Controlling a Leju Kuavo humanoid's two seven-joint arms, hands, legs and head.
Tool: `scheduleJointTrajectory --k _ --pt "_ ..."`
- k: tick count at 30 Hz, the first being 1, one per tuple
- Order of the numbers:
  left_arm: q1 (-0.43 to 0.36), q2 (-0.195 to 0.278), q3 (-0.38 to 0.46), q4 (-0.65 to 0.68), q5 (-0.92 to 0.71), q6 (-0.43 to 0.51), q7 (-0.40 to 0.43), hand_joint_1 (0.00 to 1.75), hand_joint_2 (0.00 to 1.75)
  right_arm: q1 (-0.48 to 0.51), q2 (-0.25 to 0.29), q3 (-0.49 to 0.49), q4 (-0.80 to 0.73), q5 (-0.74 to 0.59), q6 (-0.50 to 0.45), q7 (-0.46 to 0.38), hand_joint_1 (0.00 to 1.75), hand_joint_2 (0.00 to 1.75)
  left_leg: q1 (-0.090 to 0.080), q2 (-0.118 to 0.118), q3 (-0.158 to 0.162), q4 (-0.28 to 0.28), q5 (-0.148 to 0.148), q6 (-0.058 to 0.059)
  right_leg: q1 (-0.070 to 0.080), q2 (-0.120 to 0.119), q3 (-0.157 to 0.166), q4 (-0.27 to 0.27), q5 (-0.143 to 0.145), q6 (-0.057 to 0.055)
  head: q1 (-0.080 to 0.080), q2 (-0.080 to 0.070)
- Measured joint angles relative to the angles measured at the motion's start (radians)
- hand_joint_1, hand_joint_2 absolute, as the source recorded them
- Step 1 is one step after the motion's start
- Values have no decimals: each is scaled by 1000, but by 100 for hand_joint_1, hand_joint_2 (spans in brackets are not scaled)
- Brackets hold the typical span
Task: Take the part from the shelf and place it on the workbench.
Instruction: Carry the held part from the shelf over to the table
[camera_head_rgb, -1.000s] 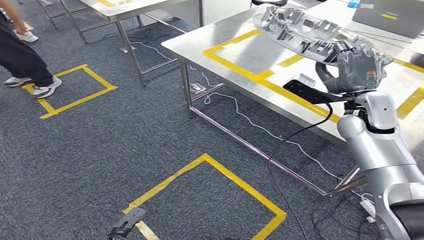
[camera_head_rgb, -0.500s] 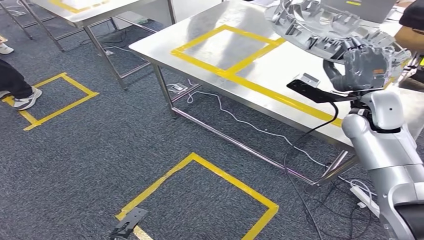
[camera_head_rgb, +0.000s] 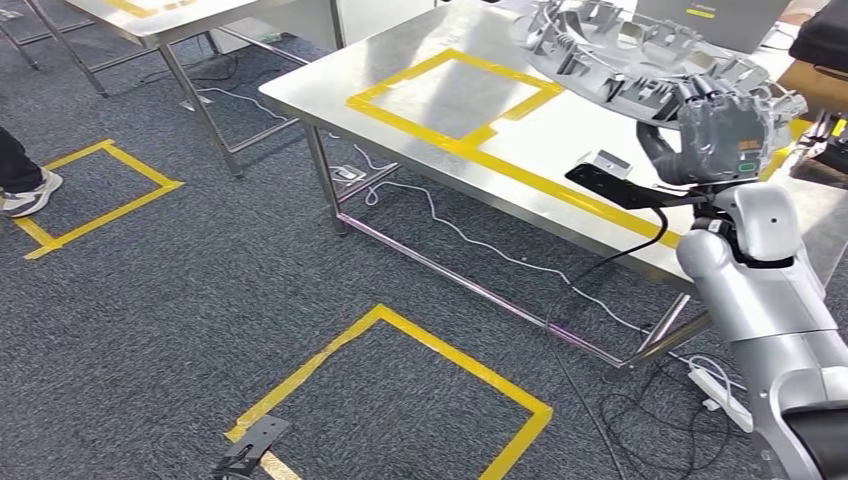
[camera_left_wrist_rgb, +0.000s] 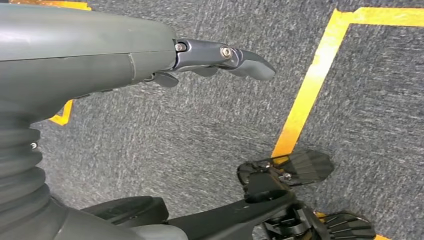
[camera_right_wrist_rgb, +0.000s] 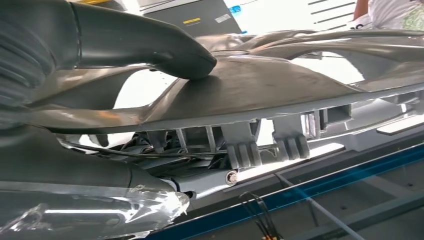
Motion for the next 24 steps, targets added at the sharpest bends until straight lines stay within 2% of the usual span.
scheduleJointTrajectory --k 6,10,12,14,15,16,17,18,19,20,21,22,24 --pt "0 4 0 0 1 -1 0 0 175 2 0 -9 -21 -29 -3 0 175 175 -1 -1 -6 1 4 6 -1 -1 -3 -7 7 13 0 0" --pt "0 9 0 0 2 -2 1 0 175 4 0 -24 -43 -35 -4 0 175 175 -4 2 -2 -13 7 27 -7 1 -2 -21 14 35 -1 0" --pt "0 10 0 0 1 -3 1 0 175 4 -1 -30 -52 -36 -4 0 175 175 0 7 15 -39 19 34 -6 -3 -21 17 -9 37 0 0" --pt "-2 10 0 0 0 -2 1 0 175 7 -1 -32 -56 -37 -4 -2 175 175 3 13 24 -47 22 35 -7 -9 -79 137 -69 36 2 0" --pt "-2 11 0 0 0 -2 1 0 175 9 -1 -33 -57 -37 -3 -2 175 175 4 14 26 -47 21 33 -8 -10 -112 205 -97 39 2 0" --pt "-2 11 0 0 0 -2 1 0 175 12 -1 -34 -58 -37 -3 -3 175 175 6 15 27 -46 19 29 -9 -12 -136 252 -111 42 2 0" --pt "-2 10 0 0 0 -2 2 0 175 16 -1 -34 -58 -37 -3 -3 175 175 10 15 28 -44 17 24 -11 -14 -141 263 -107 46 2 0" --pt "-2 10 0 0 0 -2 2 0 175 19 -1 -34 -58 -37 -3 -3 175 175 15 15 29 -40 13 16 -15 -16 -124 230 -83 51 2 0" --pt "-1 10 0 0 0 -2 2 0 175 21 -1 -35 -58 -37 -3 -3 175 175 22 15 29 -33 7 7 -20 -20 -88 163 -50 58 2 0" --pt "-1 12 0 0 0 -2 2 0 175 22 -1 -35 -58 -37 -3 -3 175 175 26 14 28 -25 0 -4 -23 -22 -51 101 -28 66 3 0" --pt "-2 14 0 0 0 -2 2 0 175 22 -1 -36 -58 -37 -3 -3 175 175 28 13 26 -14 -8 -15 -26 -22 -23 52 -14 66 4 0" --pt "-1 15 0 -1 -1 -2 2 0 175 23 0 -37 -59 -37 -3 -3 175 175 29 12 24 -6 -13 -23 -27 -20 -7 28 -12 60 3 0" --pt "0 16 0 -1 -2 -1 2 0 175 25 0 -39 -60 -37 -3 -3 175 175 27 11 24 -1 -17 -32 -24 -13 -8 32 -22 37 -4 0"
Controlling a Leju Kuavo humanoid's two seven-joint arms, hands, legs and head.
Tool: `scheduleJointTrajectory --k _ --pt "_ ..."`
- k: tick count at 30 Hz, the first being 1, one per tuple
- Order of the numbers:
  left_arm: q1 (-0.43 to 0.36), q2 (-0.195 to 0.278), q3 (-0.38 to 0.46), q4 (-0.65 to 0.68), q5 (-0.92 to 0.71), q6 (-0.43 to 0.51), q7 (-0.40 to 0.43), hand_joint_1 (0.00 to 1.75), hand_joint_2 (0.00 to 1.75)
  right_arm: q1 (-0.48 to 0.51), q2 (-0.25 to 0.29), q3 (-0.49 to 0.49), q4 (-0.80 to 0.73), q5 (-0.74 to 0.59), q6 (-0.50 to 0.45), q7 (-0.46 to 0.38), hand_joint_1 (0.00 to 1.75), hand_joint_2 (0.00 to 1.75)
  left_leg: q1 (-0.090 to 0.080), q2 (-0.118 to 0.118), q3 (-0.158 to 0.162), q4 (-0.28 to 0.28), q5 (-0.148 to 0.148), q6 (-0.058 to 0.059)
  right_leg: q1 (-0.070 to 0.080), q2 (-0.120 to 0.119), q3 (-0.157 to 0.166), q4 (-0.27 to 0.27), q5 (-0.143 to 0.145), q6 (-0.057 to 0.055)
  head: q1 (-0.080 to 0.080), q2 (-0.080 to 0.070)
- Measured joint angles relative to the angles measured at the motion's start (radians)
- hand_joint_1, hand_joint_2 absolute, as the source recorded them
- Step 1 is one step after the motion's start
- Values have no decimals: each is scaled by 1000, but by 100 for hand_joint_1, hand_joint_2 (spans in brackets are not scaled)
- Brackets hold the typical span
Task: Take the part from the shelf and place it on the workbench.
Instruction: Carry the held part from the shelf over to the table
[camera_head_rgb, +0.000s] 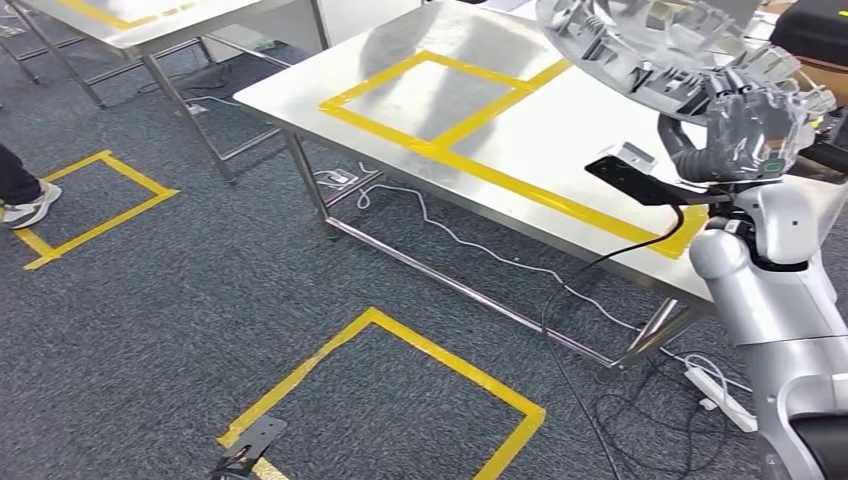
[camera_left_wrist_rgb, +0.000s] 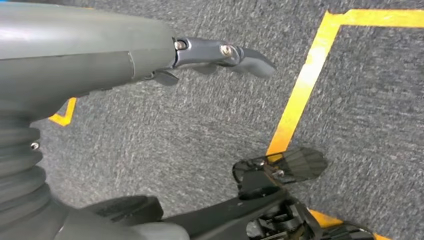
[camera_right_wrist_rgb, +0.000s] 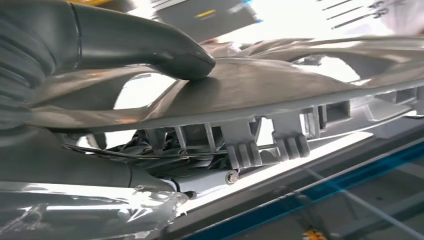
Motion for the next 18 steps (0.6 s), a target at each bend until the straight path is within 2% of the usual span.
scheduleJointTrajectory --k 2,3,4,6,7,8,9,10,11,12,13,14,16,18 --pt "0 -1 0 0 -1 0 0 0 175 2 0 -2 -3 0 0 1 175 175 2 1 -2 7 -10 -5 1 4 0 6 -6 -18 -5 0" --pt "-1 -1 0 0 -1 0 0 0 175 3 0 -4 -5 0 0 1 175 175 2 1 -14 33 -25 -7 1 5 2 6 -9 -25 -6 0" --pt "-2 -1 0 0 -1 0 1 0 175 4 0 -4 -6 0 0 1 175 175 1 1 -39 81 -47 -9 1 6 6 5 -11 -32 -8 0" --pt "-2 -2 0 0 -2 1 2 0 175 6 0 -5 -6 0 0 0 175 175 -2 1 -122 219 -95 -8 3 8 9 5 -17 -40 -10 0" --pt "-1 -2 0 0 -2 1 3 0 175 7 0 -4 -6 0 0 -2 175 175 -3 1 -160 273 -104 -6 4 9 11 5 -20 -43 -11 0" --pt "1 -2 0 0 -2 1 5 0 175 9 0 -4 -6 0 0 -2 175 175 -5 1 -183 294 -94 -3 5 11 14 5 -23 -44 -11 0" --pt "1 -2 0 0 -2 1 5 0 175 10 0 -4 -6 0 -1 -3 175 175 -8 1 -185 276 -65 1 5 12 18 5 -27 -44 -11 0" --pt "2 -2 0 0 -2 1 6 0 175 12 0 -4 -6 0 -1 -3 175 175 -12 1 -169 223 -21 8 4 14 23 5 -31 -42 -11 0" --pt "2 -1 0 0 -2 1 6 0 175 13 0 -4 -6 0 -1 -3 175 175 -16 1 -142 151 23 15 3 14 27 4 -35 -39 -12 0" --pt "2 0 0 0 -2 1 6 0 175 14 0 -4 -6 0 -1 -3 175 175 -20 0 -112 84 50 20 3 16 29 5 -40 -34 -13 0" --pt "1 0 0 0 -2 1 6 0 175 14 0 -4 -6 0 -2 -3 175 175 -24 1 -90 35 63 22 3 17 31 4 -43 -29 -14 0" --pt "1 0 0 0 -2 1 6 0 175 15 0 -4 -5 0 -2 -3 175 175 -26 0 -77 9 62 23 4 18 32 1 -45 -24 -15 0" --pt "2 2 0 0 -1 1 7 0 175 21 0 -4 -4 0 -3 -3 175 175 -27 0 -68 -3 51 24 4 18 39 -12 -47 -12 -16 0" --pt "3 4 0 0 -1 2 8 0 175 29 0 -3 -3 0 -2 -5 175 175 -25 -1 -58 -13 48 34 4 12 37 -3 -60 -5 -14 0"
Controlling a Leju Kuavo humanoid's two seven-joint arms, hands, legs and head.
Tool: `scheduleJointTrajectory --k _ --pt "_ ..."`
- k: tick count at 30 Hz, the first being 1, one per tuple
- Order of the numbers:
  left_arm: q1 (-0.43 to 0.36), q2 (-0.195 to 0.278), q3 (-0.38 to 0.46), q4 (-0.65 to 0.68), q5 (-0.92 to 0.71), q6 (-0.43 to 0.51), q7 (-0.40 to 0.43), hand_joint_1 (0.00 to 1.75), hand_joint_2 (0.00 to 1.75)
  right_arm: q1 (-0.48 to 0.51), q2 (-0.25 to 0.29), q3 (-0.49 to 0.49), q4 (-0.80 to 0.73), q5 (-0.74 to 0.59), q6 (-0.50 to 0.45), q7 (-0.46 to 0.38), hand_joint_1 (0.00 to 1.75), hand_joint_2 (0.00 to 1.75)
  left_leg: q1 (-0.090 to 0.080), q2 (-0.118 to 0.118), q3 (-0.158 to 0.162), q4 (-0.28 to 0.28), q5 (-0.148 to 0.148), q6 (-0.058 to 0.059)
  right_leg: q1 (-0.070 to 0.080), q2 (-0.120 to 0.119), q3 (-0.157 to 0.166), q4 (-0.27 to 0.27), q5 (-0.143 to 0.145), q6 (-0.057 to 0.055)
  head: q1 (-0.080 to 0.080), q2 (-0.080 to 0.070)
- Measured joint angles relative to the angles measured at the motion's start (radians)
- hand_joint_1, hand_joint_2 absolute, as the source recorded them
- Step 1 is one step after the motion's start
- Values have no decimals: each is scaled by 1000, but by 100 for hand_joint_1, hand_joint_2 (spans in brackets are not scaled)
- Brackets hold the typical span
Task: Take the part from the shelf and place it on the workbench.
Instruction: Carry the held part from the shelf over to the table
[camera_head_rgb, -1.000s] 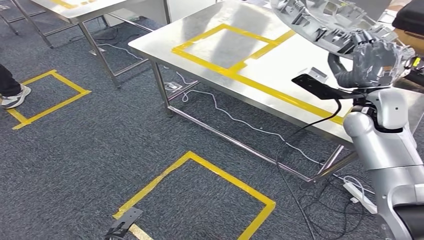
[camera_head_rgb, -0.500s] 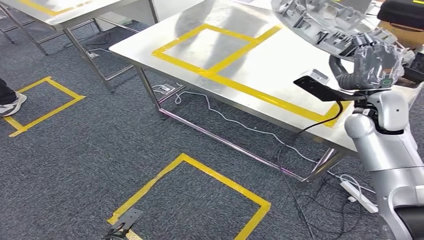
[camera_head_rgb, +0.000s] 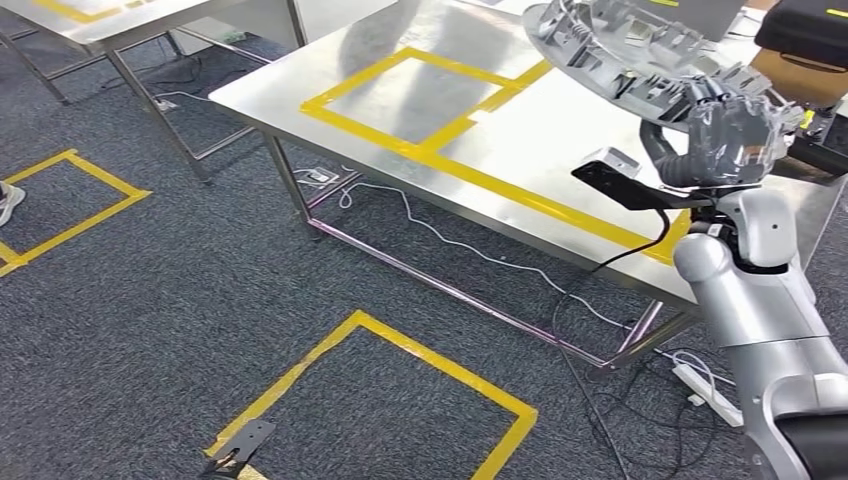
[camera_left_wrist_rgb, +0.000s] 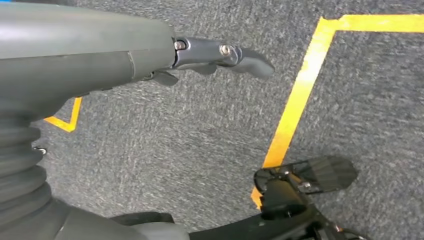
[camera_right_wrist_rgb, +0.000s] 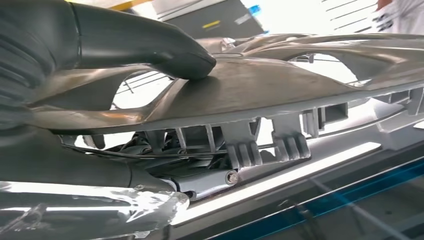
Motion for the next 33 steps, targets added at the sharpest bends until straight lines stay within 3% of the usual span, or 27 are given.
scheduleJointTrajectory --k 1,3,5,6,7,9,10,12,16,24,33 --pt "-1 0 0 0 0 0 0 0 175 1 0 0 0 0 0 -1 175 175 0 -1 6 -5 -2 5 3 -3 -19 37 -19 -3 2 0" --pt "-1 -1 0 0 0 1 0 0 175 1 0 1 1 0 0 -1 175 175 -2 -3 13 -7 -8 14 15 -6 -96 172 -67 -18 4 0" --pt "2 -2 0 0 2 1 -1 0 175 4 0 1 1 -1 0 -2 175 175 -4 -4 23 -6 -16 19 27 -3 -167 274 -78 -27 4 0" --pt "4 -3 0 0 3 0 -2 0 175 6 0 1 2 0 0 -2 175 175 -5 -4 31 -6 -21 19 30 -3 -176 267 -52 -27 4 0" --pt "4 -4 0 0 5 0 -4 0 175 8 0 1 2 0 0 -2 175 175 -4 -5 40 -5 -28 18 32 -5 -164 219 -8 -26 4 0" --pt "3 -4 0 0 6 -1 -8 0 175 6 0 0 2 -1 -1 -2 175 175 -5 -8 57 0 -44 12 32 -14 -106 73 80 -22 4 0" --pt "2 -4 0 0 6 -2 -9 0 175 3 0 0 2 -1 -1 -2 175 175 -7 -9 60 4 -50 9 31 -17 -80 18 101 -22 4 0" --pt "1 -3 0 0 6 -4 -10 0 175 -3 0 -1 2 0 -2 -3 175 175 -12 -11 59 10 -55 9 30 -17 -59 -19 103 -23 2 0" --pt "1 -3 0 0 6 -6 -11 0 175 -4 0 -1 3 1 -2 -3 175 175 -13 -9 56 3 -51 17 29 -9 -66 -23 104 -26 -1 0" --pt "1 -3 0 0 6 -6 -12 0 175 -2 0 4 14 15 -2 -4 175 175 -11 -7 50 -5 -44 -4 33 -9 -74 -23 108 -38 0 0" --pt "2 -3 0 0 6 -6 -13 0 175 -9 0 4 20 26 0 3 175 175 -15 -8 47 -5 -39 -3 29 -11 -73 -26 116 -35 0 0"
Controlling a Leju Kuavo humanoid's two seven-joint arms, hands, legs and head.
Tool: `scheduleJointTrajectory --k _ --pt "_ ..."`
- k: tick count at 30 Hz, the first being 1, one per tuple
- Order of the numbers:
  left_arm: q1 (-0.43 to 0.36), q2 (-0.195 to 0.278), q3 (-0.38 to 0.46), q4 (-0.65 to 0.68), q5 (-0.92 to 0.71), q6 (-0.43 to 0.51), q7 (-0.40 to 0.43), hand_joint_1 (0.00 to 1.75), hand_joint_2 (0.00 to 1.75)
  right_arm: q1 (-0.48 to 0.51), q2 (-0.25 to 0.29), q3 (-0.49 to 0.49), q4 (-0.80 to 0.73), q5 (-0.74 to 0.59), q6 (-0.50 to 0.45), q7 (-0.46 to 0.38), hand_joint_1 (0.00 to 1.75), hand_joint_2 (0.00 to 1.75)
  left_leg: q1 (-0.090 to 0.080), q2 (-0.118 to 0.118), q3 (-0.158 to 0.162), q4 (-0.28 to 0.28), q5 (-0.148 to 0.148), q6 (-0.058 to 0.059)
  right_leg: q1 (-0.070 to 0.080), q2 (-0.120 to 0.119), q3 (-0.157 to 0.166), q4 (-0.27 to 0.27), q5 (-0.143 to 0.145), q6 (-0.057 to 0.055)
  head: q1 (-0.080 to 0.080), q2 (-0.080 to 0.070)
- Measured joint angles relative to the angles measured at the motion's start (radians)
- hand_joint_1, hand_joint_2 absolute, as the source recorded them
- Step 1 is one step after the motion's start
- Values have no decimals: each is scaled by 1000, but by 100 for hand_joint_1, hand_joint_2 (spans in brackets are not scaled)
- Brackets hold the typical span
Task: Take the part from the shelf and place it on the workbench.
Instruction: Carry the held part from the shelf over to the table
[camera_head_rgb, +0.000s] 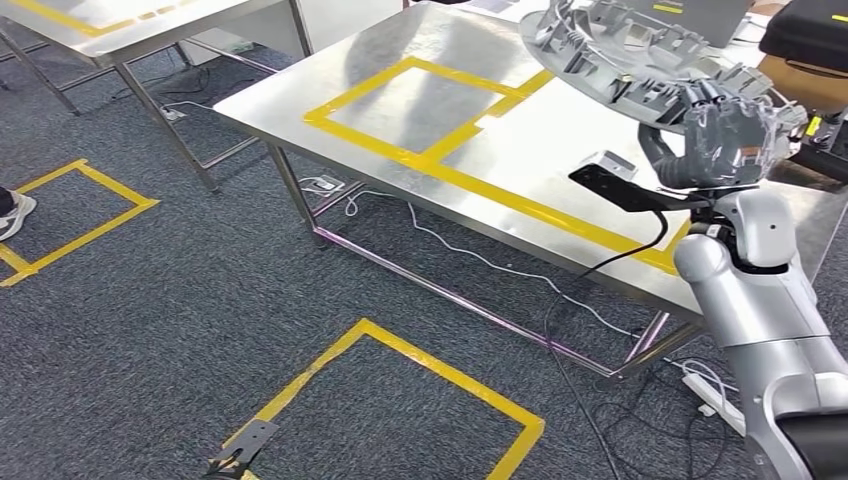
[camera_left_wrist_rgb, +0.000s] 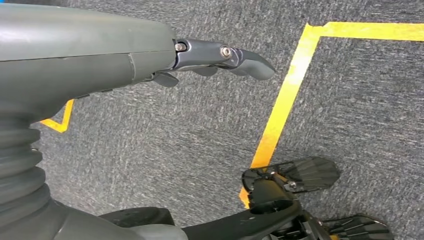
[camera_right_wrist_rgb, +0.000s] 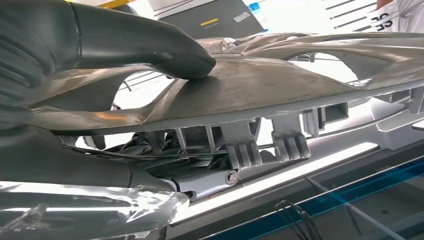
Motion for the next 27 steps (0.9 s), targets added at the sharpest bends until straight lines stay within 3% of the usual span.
scheduleJointTrajectory --k 6,17,27 --pt "-1 0 0 0 -8 -2 0 0 175 -54 0 -2 68 40 -1 38 175 175 -3 0 0 1 1 2 -3 0 0 -1 2 2 0 0" --pt "-12 -1 -4 0 -26 -18 -2 0 175 -209 -13 -31 362 81 9 95 175 175 -6 0 -1 2 3 5 -5 -1 0 -1 3 4 0 0" --pt "-16 0 -5 0 -32 -44 -20 0 175 -288 -52 -77 595 98 -7 86 175 175 -6 0 -2 2 3 7 -6 0 0 -3 5 6 0 0"
